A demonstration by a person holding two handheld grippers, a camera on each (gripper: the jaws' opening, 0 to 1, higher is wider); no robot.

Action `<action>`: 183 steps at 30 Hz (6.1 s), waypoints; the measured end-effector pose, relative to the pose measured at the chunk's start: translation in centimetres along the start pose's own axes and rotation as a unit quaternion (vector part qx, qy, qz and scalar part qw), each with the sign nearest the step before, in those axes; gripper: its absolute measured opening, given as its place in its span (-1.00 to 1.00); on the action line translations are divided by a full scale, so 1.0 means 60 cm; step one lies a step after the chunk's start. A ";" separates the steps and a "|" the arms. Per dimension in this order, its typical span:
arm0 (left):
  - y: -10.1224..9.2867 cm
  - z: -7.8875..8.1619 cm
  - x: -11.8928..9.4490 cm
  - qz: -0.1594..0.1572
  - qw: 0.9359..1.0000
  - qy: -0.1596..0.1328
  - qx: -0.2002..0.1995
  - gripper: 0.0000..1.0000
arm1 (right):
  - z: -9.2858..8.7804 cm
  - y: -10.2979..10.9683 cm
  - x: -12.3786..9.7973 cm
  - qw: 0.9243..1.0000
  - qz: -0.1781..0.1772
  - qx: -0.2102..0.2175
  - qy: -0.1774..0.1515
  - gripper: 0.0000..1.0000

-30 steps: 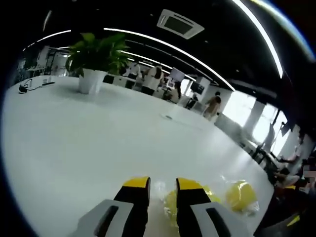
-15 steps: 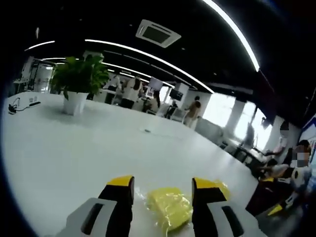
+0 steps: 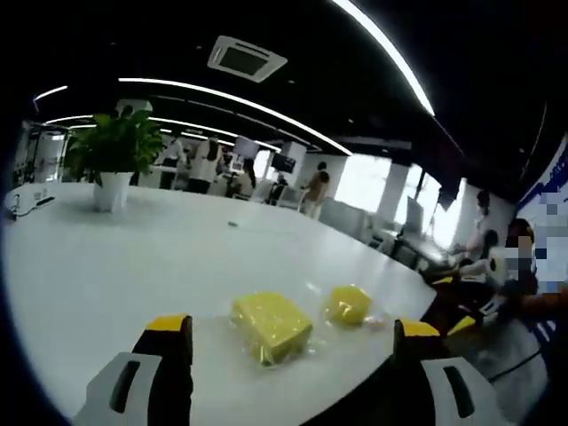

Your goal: Compare the silicone blocks by pressing each to a similar depth, holding the contact briefly, and releasing to observe deformation and rebound differences across the visible hardness samples.

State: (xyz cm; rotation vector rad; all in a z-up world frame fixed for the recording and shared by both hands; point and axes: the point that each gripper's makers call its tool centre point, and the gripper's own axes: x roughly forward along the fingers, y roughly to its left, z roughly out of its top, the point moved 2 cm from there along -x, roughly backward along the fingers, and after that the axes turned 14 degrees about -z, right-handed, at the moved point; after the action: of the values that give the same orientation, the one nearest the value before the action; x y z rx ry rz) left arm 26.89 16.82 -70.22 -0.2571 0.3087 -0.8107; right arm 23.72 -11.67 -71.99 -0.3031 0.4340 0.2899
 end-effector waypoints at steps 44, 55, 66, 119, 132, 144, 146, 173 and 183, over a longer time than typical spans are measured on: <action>-0.054 -0.052 -0.027 -0.012 0.996 0.086 0.025 0.99 | -0.018 0.004 0.002 0.999 0.017 0.008 0.029 0.87; -0.052 -0.008 0.046 -0.046 0.994 0.103 0.010 0.73 | -0.014 -0.001 0.003 1.000 0.010 0.010 0.019 0.83; -0.037 0.001 0.188 -0.068 0.989 0.134 0.004 0.52 | -0.020 -0.005 0.007 0.999 0.004 0.015 0.031 0.77; 0.017 -0.053 0.399 -0.028 0.963 0.129 -0.237 -1.00 | -0.027 -0.005 0.008 0.999 -0.002 -0.002 0.032 0.81; 0.013 -0.063 0.418 -0.049 0.948 0.136 -0.282 -0.85 | -0.029 -0.005 0.008 0.999 -0.002 -0.002 0.037 0.78; 0.002 -0.059 0.428 -0.080 0.952 0.138 -0.260 -0.98 | -0.030 -0.006 0.010 0.999 -0.001 -0.003 0.039 0.76; 0.004 -0.060 0.430 -0.079 0.949 0.141 -0.270 -0.87 | -0.031 -0.006 0.010 0.999 -0.001 -0.004 0.040 0.76; -0.038 0.013 0.420 -0.142 0.965 0.068 -0.210 -1.00 | -0.034 -0.003 0.009 0.999 0.007 -0.010 0.043 0.74; -0.065 0.065 0.372 -0.181 0.967 0.054 -0.171 -1.00 | -0.032 0.000 0.009 0.999 0.010 -0.012 0.042 0.73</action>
State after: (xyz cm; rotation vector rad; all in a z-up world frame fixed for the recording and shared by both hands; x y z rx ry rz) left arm 40.21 -1.90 -69.14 -0.6060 0.5149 -1.1333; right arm 23.47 -12.24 -73.87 -0.3349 0.5161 0.3035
